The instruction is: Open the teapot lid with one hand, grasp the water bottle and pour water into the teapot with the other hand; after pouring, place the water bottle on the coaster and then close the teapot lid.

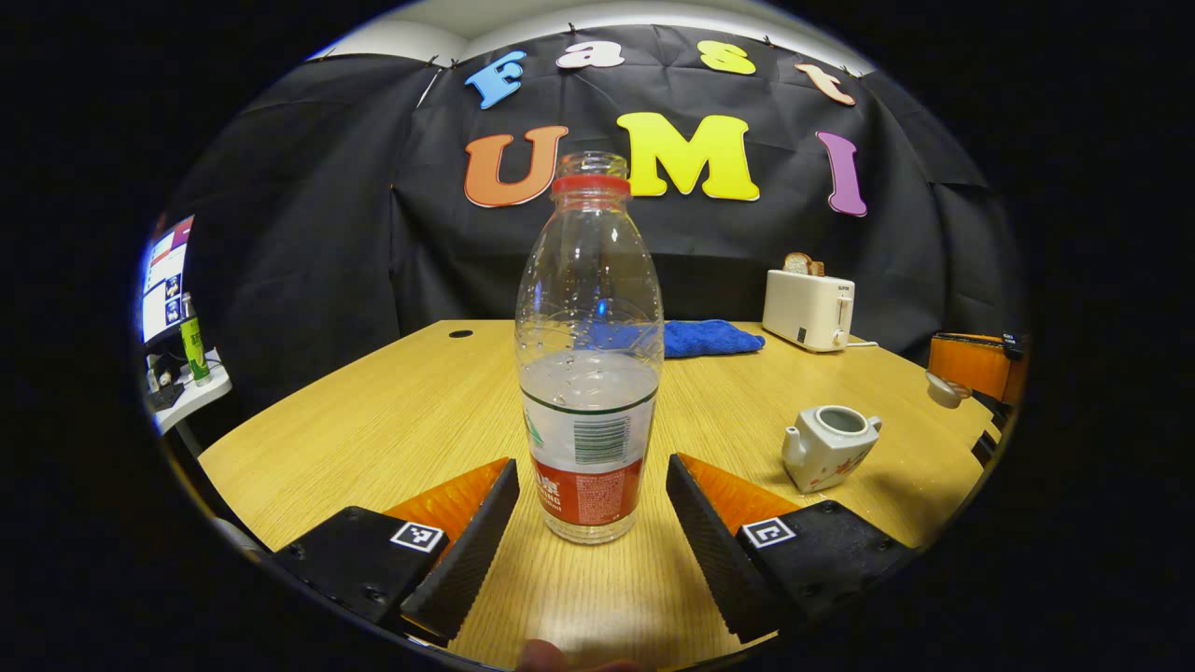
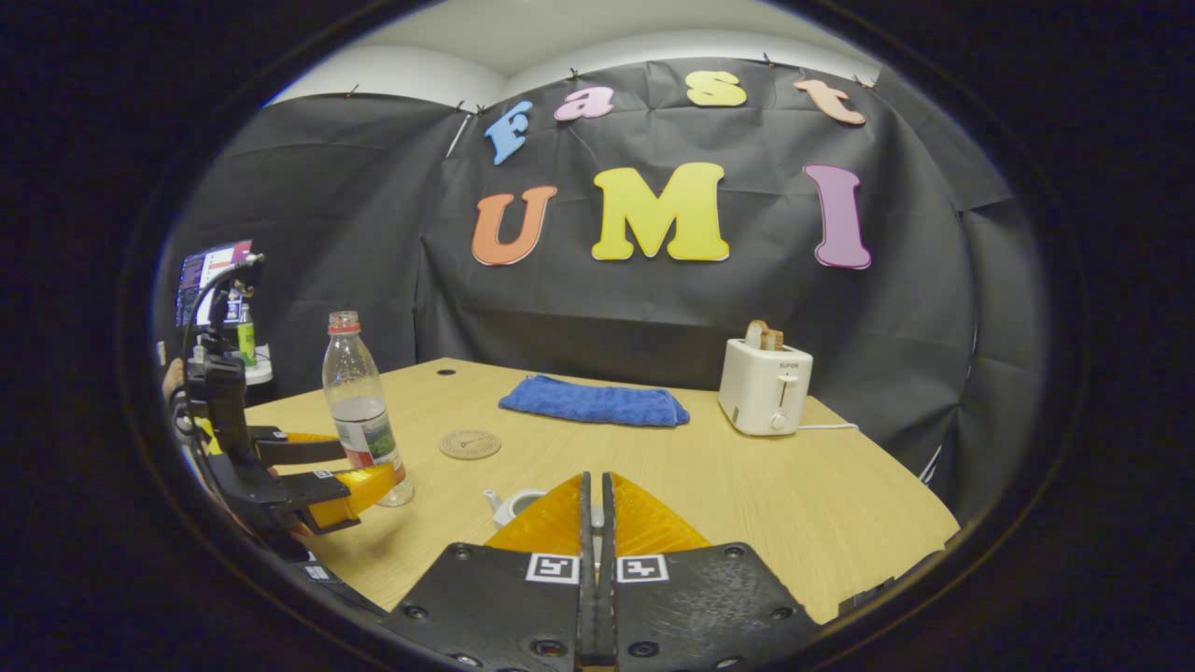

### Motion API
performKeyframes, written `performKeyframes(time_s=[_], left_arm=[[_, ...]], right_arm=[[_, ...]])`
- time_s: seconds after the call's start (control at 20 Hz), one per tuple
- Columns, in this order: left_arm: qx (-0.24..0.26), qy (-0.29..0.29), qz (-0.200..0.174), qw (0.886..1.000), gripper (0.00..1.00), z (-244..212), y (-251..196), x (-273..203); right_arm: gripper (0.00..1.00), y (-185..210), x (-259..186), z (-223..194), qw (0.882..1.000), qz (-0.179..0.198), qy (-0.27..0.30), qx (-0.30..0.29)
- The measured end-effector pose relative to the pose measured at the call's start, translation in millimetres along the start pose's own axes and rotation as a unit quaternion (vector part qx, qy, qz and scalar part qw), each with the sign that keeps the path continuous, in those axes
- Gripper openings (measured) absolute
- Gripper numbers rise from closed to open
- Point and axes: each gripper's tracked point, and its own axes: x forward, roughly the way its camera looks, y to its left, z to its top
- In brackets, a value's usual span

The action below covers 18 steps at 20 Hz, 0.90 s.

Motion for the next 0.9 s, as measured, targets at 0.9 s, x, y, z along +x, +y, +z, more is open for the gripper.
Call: performKeyframes(time_s=[0.9], left_arm=[[0.027,0.022,-0.001,0.999,0.75,4.6,4.9,-8.4]], right_arm=[[0.0,-19.8,-9.2,-5.1,1.0,-0.009,-0.001,0.007]])
